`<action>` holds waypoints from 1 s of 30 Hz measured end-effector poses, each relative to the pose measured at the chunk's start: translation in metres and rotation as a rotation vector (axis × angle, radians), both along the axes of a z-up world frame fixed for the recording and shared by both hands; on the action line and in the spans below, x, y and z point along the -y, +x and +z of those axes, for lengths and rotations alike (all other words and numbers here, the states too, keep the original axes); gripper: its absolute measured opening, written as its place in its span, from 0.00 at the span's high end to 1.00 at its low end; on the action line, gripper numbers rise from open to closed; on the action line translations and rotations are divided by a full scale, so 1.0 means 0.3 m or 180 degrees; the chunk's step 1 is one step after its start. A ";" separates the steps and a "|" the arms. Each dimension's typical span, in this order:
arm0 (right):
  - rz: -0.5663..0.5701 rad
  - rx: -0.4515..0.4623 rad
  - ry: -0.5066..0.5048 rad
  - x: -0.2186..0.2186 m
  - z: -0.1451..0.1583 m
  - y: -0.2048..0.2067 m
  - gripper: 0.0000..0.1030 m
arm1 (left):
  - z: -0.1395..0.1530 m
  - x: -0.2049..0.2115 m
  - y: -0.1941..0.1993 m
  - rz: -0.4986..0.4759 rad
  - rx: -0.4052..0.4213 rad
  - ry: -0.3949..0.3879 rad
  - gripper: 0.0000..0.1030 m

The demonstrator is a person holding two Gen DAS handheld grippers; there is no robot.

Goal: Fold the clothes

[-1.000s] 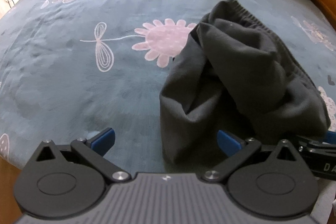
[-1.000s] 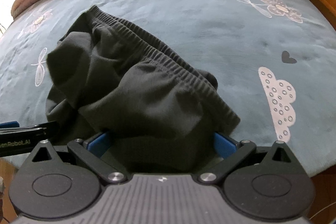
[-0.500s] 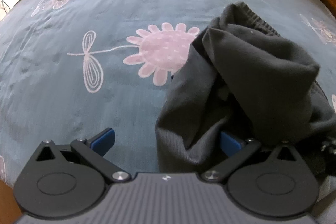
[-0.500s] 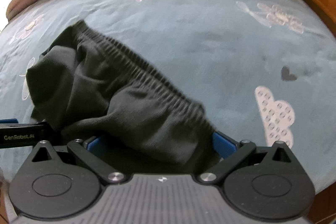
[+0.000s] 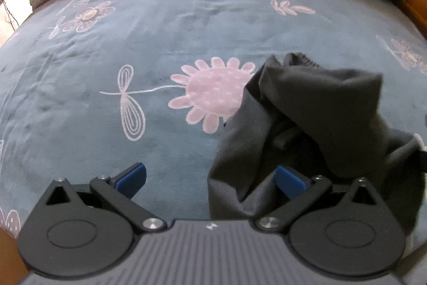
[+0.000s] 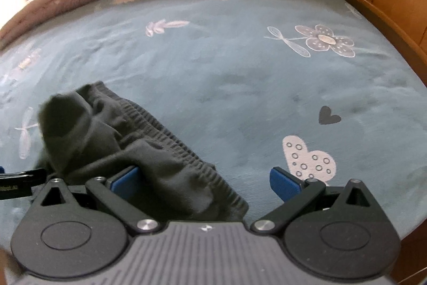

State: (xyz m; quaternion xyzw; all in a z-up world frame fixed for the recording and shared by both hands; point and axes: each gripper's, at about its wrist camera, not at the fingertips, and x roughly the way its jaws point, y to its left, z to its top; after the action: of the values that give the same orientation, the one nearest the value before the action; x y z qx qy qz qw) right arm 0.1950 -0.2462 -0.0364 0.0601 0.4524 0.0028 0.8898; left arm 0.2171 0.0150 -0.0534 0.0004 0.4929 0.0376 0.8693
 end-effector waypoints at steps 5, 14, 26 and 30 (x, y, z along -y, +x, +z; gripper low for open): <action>0.0445 0.0135 0.0341 -0.064 0.011 -0.029 0.00 | -0.018 0.006 -0.037 -0.0059 -0.0010 -0.0003 0.00; 0.0954 -0.0295 0.0102 -0.173 -0.211 0.003 0.00 | -0.214 0.040 -0.017 -0.0407 -0.0336 -0.0199 0.00; 0.1162 0.0027 0.0255 -0.116 -0.245 -0.009 0.00 | -0.233 0.002 -0.050 -0.0714 0.0057 -0.0181 0.00; 0.1444 -0.0055 -0.0127 -0.174 -0.249 -0.002 0.00 | -0.246 0.004 -0.070 -0.0730 0.0270 -0.0145 0.00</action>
State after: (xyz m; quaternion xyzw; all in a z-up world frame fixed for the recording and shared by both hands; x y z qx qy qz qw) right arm 0.1945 -0.1940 -0.1111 -0.0608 0.4619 0.1933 0.8635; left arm 0.1962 0.0137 -0.1271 0.0354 0.4531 -0.0732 0.8877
